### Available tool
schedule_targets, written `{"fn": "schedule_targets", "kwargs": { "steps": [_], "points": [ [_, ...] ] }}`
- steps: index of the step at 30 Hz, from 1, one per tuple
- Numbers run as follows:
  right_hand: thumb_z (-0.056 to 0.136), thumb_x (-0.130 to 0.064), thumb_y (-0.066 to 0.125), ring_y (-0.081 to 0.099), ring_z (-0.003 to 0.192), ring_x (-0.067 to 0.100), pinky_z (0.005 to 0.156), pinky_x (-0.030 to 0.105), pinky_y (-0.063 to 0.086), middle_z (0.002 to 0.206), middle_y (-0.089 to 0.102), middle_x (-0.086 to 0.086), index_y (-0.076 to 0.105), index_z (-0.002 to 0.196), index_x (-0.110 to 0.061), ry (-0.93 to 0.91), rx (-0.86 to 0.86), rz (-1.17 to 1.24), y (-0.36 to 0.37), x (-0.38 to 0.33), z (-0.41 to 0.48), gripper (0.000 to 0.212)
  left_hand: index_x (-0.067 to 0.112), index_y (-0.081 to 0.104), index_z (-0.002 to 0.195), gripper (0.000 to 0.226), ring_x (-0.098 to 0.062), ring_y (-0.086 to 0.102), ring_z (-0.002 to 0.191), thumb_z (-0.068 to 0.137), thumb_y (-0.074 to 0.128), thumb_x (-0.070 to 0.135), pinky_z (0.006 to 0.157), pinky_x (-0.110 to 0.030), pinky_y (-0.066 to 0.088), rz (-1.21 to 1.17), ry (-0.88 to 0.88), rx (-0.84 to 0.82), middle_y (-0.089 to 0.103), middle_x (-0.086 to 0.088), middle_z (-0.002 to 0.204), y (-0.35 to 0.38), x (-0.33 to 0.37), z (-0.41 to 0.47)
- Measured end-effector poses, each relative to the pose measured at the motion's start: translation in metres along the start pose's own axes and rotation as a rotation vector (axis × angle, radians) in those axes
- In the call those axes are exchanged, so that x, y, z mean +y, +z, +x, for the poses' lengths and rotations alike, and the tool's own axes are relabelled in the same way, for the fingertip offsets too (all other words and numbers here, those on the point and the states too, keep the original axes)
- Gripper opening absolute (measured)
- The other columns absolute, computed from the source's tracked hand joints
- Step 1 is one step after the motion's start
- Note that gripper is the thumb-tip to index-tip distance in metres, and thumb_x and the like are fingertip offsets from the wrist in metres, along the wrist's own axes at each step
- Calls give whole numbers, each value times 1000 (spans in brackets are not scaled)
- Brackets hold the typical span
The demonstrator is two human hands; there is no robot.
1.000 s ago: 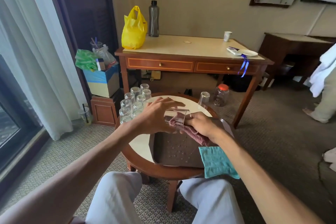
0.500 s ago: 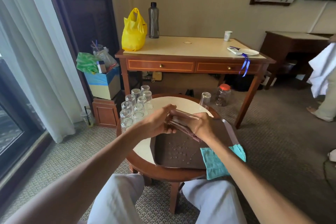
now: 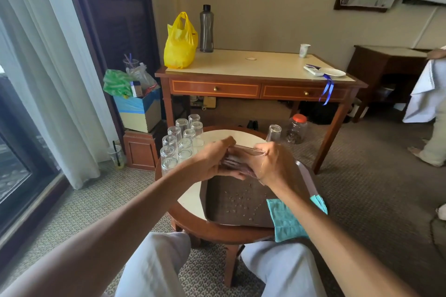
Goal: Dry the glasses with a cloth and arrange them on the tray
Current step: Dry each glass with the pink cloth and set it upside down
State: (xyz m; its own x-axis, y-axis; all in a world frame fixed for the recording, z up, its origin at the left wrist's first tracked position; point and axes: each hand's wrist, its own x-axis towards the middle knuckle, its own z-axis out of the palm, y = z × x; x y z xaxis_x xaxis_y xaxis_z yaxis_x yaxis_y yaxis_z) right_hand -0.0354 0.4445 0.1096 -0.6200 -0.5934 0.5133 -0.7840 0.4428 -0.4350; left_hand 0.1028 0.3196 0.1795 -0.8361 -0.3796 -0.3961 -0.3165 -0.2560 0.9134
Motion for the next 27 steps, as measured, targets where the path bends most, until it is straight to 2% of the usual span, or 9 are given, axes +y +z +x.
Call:
{"fn": "schedule_targets", "kwargs": {
  "steps": [2,4,7,9,13,16,19,23,27],
  "points": [
    [79,-60,74,69,72,14,67,36,59,87,74,-4,72,98,-25,226,-129,249,9,-9,3,40,10,59,105,20,-42,75,93,105,49,28,89,-55,60,141,183,53,69,-22,102,2,6,3],
    [81,-79,56,67,56,11,54,29,58,85,74,2,72,89,-18,576,-395,636,9,-23,8,64,15,64,99,25,-33,74,87,106,47,31,76,-47,64,350,378,109,69,-11,96,-1,9,4],
    [103,-49,35,41,30,4,28,14,26,52,59,-1,61,75,-7,882,-817,906,-5,-30,1,57,19,62,90,27,-19,70,84,109,44,27,60,-25,57,522,560,146,67,2,88,-4,3,-1],
    [105,-40,36,42,29,4,28,14,26,48,58,-2,60,75,-5,898,-792,840,-4,-24,-1,52,15,61,90,27,-10,69,77,109,42,22,57,-21,55,414,532,135,66,-1,88,-5,-5,-3],
    [90,-21,56,59,42,17,36,28,47,56,64,3,66,72,-10,178,-230,23,3,-18,5,23,9,58,102,22,-23,71,85,103,48,29,78,-39,61,-77,219,-39,66,-18,100,-16,-14,3],
    [71,-17,38,34,34,21,37,20,25,41,36,-2,47,46,-16,-296,105,-187,-29,-42,2,26,8,56,116,38,-31,73,96,102,53,43,88,-44,62,-189,-41,-136,70,-19,105,-19,-14,1],
    [65,-12,41,29,37,22,47,20,21,44,29,-4,47,47,-16,-362,189,-246,-51,-56,-1,19,9,56,112,26,-28,75,87,107,49,34,76,-40,65,-123,-73,-71,71,-15,96,-10,-9,-3],
    [79,-26,57,57,58,18,47,20,30,69,58,-6,66,81,-23,67,-149,-107,-5,-23,4,9,12,57,98,21,-24,74,79,108,45,26,69,-39,64,13,165,63,68,-12,89,-3,-2,-1],
    [102,-45,42,41,36,1,31,12,24,59,60,-7,66,87,-14,768,-721,810,-2,-38,-1,43,12,63,87,27,-13,64,73,106,47,23,60,-22,50,498,600,274,64,0,80,-7,-1,-2]
  ]
}}
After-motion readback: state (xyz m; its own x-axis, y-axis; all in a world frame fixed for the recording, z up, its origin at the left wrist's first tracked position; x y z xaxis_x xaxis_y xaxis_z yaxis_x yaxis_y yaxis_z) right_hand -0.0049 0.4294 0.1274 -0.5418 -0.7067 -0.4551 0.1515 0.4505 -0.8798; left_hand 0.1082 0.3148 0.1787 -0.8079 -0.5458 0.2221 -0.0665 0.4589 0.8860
